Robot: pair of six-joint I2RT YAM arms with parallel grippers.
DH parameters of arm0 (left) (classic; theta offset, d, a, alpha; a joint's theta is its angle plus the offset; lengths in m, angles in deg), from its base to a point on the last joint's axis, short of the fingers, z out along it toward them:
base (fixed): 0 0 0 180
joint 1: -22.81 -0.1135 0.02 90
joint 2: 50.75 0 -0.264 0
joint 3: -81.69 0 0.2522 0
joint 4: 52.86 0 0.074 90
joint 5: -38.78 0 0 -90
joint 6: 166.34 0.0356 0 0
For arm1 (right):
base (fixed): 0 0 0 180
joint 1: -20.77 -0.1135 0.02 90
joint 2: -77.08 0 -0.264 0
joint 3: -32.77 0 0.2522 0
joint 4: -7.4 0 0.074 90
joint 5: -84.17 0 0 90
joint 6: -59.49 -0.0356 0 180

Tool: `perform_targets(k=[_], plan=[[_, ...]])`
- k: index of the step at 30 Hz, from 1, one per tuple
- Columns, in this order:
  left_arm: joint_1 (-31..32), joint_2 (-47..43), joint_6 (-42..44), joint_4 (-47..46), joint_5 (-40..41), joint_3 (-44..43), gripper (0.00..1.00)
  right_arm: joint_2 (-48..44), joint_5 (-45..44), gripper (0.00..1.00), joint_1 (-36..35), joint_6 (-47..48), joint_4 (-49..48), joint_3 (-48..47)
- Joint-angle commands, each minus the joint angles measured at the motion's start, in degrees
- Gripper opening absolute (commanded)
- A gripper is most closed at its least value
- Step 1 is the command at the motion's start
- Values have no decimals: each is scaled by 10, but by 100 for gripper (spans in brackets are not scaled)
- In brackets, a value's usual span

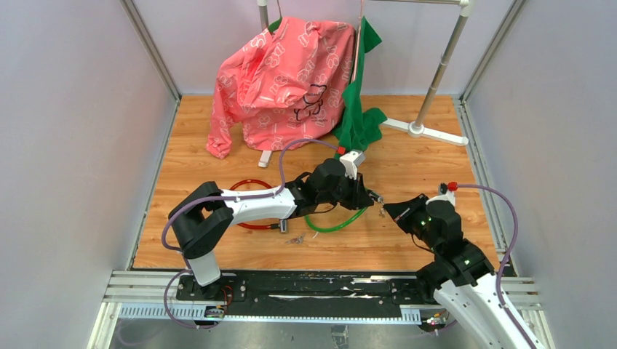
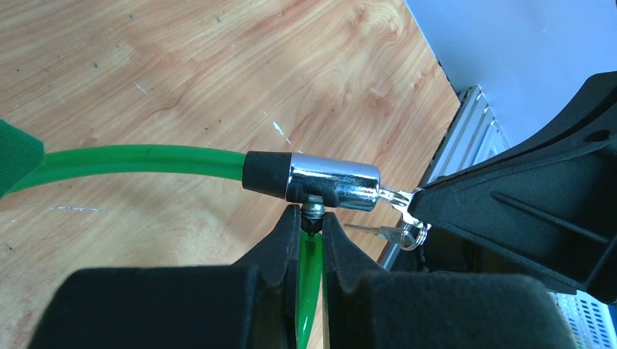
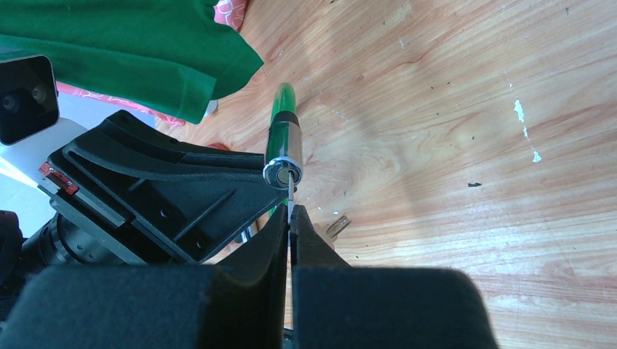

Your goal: Unlock with the key

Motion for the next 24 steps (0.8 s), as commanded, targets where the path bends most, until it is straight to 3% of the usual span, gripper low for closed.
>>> perform_targets(k=[1, 24], plan=[[1, -5, 1, -46, -14, -6, 0, 6, -12, 0, 7, -5, 6, 6], [21, -8, 40, -53, -49, -11, 0, 60, 34, 0, 7, 80, -28, -21]])
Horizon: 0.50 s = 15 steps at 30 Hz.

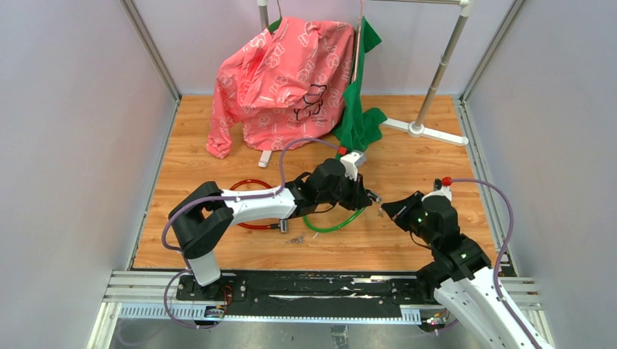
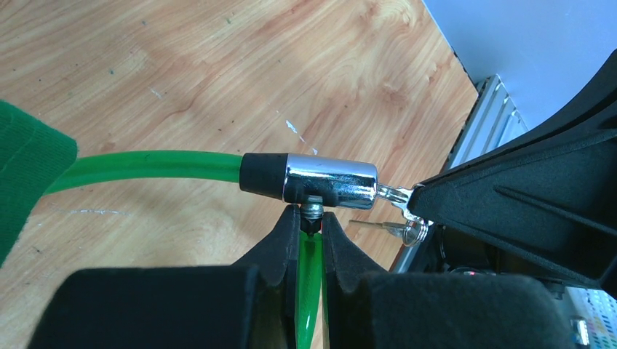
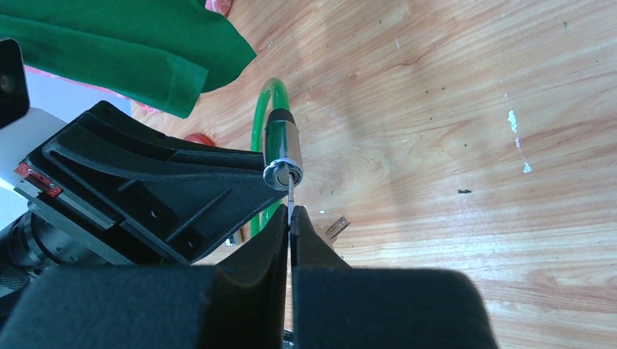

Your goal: Unlock with the key

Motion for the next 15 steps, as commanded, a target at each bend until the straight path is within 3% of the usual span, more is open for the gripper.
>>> perform_targets(k=[1, 15], plan=[[20, -8, 4, -60, -52, -11, 0, 28, 23, 0, 7, 56, -10, -18], [21, 3, -8, -67, -60, -16, 0, 52, 26, 0, 7, 102, -1, -57]])
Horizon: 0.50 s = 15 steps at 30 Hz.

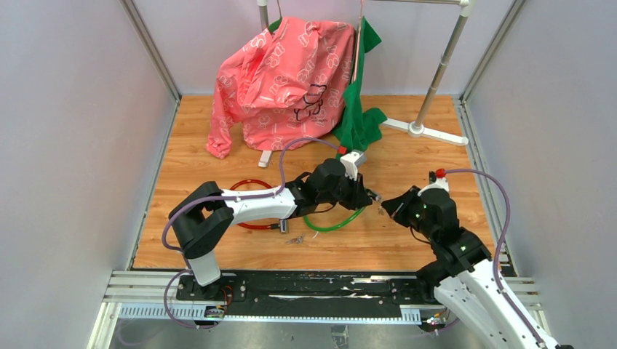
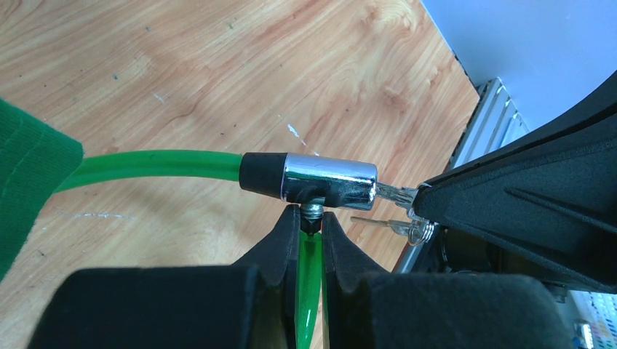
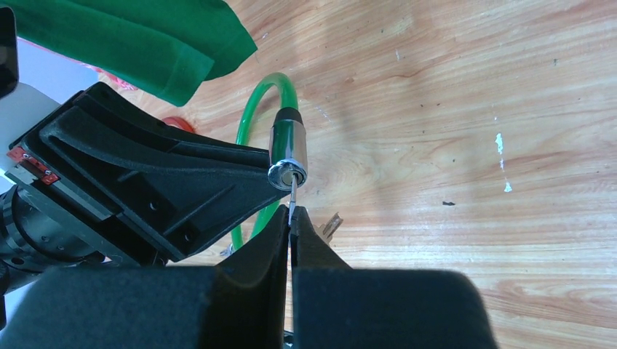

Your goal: Unlock with the key

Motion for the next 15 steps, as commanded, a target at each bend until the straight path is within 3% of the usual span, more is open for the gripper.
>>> perform_targets(k=[1, 6, 9, 12, 15], plan=[[21, 1, -15, -70, -64, -15, 0, -4, -10, 0, 7, -1, 10, -21], [22, -7, -22, -82, -70, -16, 0, -44, -49, 0, 7, -138, 57, 6], [22, -11, -21, -85, -73, -13, 0, -39, -44, 0, 7, -162, 61, 8], [22, -16, -23, -90, -78, -9, 0, -28, -36, 0, 7, -129, 47, 2], [22, -23, -28, -89, -83, -8, 0, -2, 14, 0, 7, 15, -24, -4]])
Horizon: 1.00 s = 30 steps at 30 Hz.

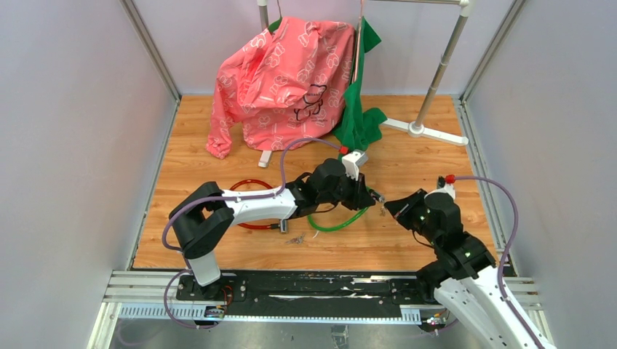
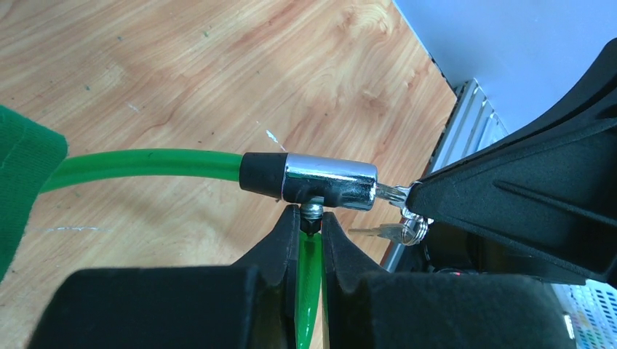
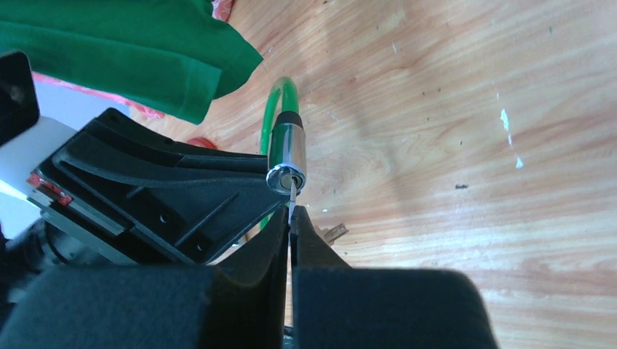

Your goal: Unlock with the key

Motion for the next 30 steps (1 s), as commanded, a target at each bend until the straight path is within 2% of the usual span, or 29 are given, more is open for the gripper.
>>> perform_targets(k=[1, 3, 5, 8, 10, 13, 15, 17, 21, 23, 26, 28, 30], plan=[[19, -26, -19, -63, -61, -7, 0, 45, 69, 0, 7, 153, -64, -5], [18, -31, -22, -63, -62, -6, 0, 62, 87, 0, 7, 209, -56, -11], [19, -36, -24, -63, -63, -4, 0, 59, 85, 0, 7, 225, -52, -10], [19, -39, -25, -63, -62, -1, 0, 35, 74, 0, 7, 196, -57, 1], [19, -39, -33, -64, -69, -4, 0, -6, 88, 0, 7, 178, -112, 27], [21, -50, -38, -63, -72, -4, 0, -11, 76, 0, 7, 178, -94, 25], [23, -61, -39, -63, -68, -1, 0, 1, 7, 0, 7, 125, -20, 5], [26, -69, -38, -64, -65, 1, 0, 18, -22, 0, 8, 45, 51, -19], [33, -73, -35, -64, -61, -1, 0, 26, -2, 0, 9, -8, 34, -28], [38, -71, -33, -64, -63, -6, 0, 23, 11, 0, 9, 24, -5, -23], [41, -69, -32, -63, -70, -12, 0, 26, 123, 0, 9, 145, -127, -5], [43, -73, -33, -63, -70, -13, 0, 47, 137, 0, 9, 212, -95, -21], [45, -77, -33, -63, -69, -14, 0, 53, 90, 0, 8, 211, -52, -33]])
